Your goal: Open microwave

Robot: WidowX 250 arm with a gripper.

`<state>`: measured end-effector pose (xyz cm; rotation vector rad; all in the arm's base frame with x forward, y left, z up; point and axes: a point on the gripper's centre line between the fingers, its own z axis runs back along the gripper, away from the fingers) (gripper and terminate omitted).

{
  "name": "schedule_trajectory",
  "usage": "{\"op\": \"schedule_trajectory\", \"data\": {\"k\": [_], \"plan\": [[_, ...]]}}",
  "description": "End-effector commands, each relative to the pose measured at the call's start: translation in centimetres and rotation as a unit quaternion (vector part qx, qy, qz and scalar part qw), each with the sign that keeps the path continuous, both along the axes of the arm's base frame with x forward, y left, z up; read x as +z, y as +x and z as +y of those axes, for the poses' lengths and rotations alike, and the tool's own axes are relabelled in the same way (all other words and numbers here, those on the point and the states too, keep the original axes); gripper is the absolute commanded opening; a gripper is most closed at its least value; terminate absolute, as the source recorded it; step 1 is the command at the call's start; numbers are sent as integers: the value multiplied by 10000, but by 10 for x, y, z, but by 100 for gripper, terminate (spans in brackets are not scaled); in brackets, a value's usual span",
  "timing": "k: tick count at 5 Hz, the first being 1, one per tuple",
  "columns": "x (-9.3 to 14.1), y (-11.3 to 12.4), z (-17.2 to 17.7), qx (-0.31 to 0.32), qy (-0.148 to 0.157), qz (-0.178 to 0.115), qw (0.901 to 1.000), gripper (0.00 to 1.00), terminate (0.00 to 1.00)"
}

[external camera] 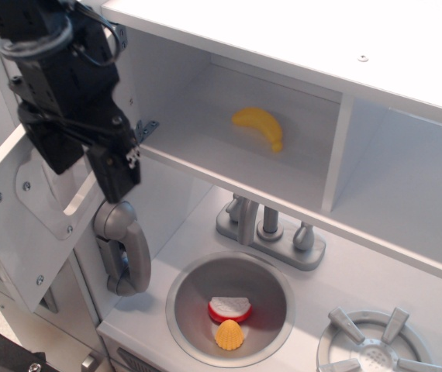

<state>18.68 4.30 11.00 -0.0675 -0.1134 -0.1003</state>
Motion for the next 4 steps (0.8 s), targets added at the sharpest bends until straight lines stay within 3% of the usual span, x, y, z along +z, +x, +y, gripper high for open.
{"op": "schedule_trajectory", "data": {"k": [1, 2, 3, 4], "plan": [[57, 16, -21, -37, -308, -25, 9995, 100, 0], [78, 22, -37, -64, -423, 82, 9991, 100, 0], [78, 22, -37, -64, -423, 82, 9991, 100, 0], [78, 22, -37, -64, -423, 82, 9991, 100, 100]]}}
